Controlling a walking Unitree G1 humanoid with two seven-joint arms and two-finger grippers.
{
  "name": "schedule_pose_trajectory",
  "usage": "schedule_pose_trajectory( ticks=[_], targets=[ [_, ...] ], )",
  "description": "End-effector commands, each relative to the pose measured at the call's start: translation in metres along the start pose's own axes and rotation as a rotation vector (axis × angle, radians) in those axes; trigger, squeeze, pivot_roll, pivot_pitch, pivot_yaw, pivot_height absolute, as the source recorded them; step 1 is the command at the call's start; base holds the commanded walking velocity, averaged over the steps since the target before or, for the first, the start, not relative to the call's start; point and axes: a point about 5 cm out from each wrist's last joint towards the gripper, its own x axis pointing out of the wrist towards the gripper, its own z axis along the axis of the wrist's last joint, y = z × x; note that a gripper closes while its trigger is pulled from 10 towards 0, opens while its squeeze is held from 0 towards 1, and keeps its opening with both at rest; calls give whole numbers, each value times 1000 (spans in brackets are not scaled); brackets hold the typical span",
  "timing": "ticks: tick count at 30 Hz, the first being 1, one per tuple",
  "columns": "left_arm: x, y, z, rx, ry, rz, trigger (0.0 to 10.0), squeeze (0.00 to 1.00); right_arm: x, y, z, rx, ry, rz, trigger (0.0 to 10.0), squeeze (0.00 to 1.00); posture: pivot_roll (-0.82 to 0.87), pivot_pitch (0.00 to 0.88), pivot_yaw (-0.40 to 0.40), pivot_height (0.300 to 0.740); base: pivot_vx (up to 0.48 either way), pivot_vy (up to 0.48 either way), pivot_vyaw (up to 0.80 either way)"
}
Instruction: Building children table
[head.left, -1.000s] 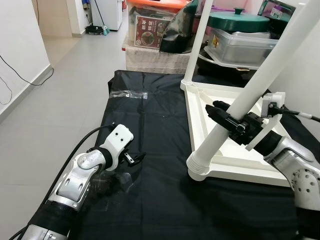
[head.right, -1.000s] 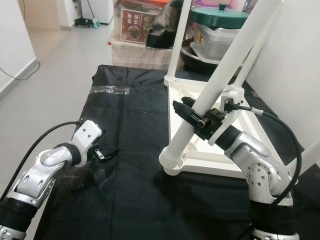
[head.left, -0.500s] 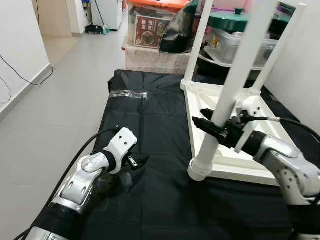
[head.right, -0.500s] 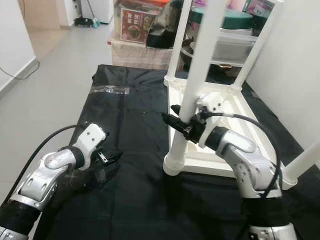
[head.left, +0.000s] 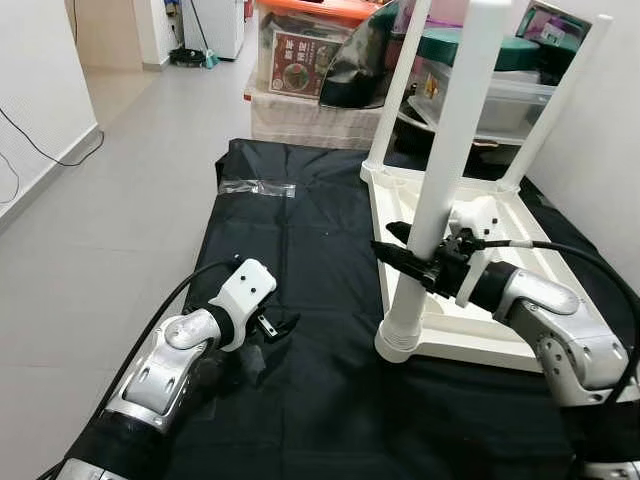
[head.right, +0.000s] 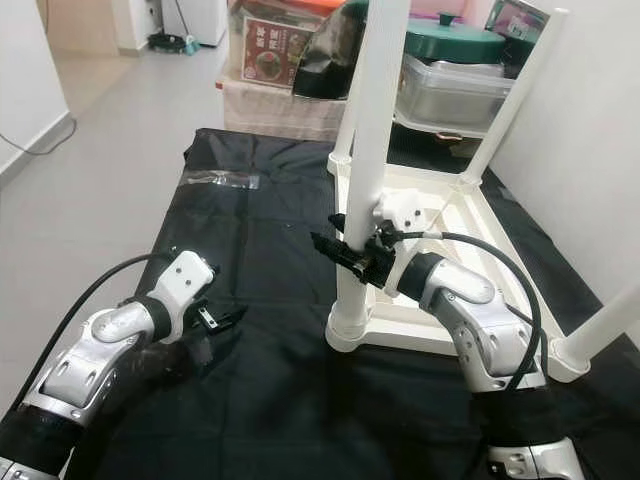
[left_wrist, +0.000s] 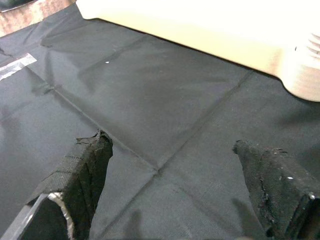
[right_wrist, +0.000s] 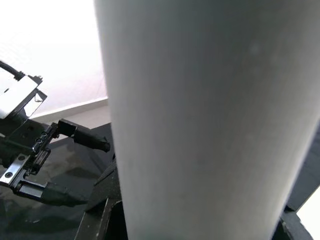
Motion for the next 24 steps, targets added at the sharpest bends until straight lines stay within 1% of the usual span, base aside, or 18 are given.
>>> schedule_pose_trajectory(
  ticks=[1,3,7,9,10,11,13,14,15,17,20,21,23,24],
  targets=[
    [2,-5,-3,-4,5,-19,10000,0,1,6,-3,5,3,32,0,0,164,0,-151,740,0,0,0],
    [3,-6,-3,-13,3,-21,10000,0,-2,9,-7,30,-12,36,0,0,165,0,-147,740,0,0,0],
    [3,-5,-3,-20,1,-19,10000,0,-3,11,-9,46,-25,34,0,0,164,0,-145,740,0,0,0],
    [3,-4,-3,-46,-3,-13,10000,0,-5,19,-15,97,-62,16,0,0,163,0,-140,740,0,0,0],
    [3,-4,-3,-46,-3,-13,10000,0,-5,19,-15,97,-62,16,0,0,163,0,-140,740,0,0,0],
    [3,-3,-3,-54,-4,-11,10000,0,-5,23,-18,115,-71,9,0,0,161,0,-136,740,0,0,0],
    [3,-3,-3,-54,-4,-11,10000,0,-5,23,-18,115,-71,9,0,0,161,0,-136,740,0,0,0],
    [4,-3,-3,-59,-4,-9,10000,0,-5,27,-22,140,-77,-3,0,0,160,0,-132,740,0,0,0],
    [4,-3,-3,-59,-4,-9,10000,0,-5,27,-22,140,-77,-3,0,0,160,0,-132,740,0,0,0],
    [5,-2,-2,-62,-5,-6,10000,0,-5,35,-36,193,-63,-44,0,0,161,0,-130,740,0,0,0],
    [6,-2,-2,-62,-5,-5,10000,0,-5,38,-41,209,-52,-59,0,0,161,0,-130,740,0,0,0],
    [6,-2,-2,-63,-5,-5,10000,0,-5,43,-44,211,-43,-46,0,0,160,0,-124,740,0,0,0],
    [6,-1,-3,-63,-5,-4,10000,0,-5,46,-46,209,-38,-32,0,0,159,0,-123,740,0,0,0],
    [6,-2,-3,-63,-4,-5,10000,0,-5,49,-46,207,-23,8,0,0,156,0,-122,740,0,0,0]
  ],
)
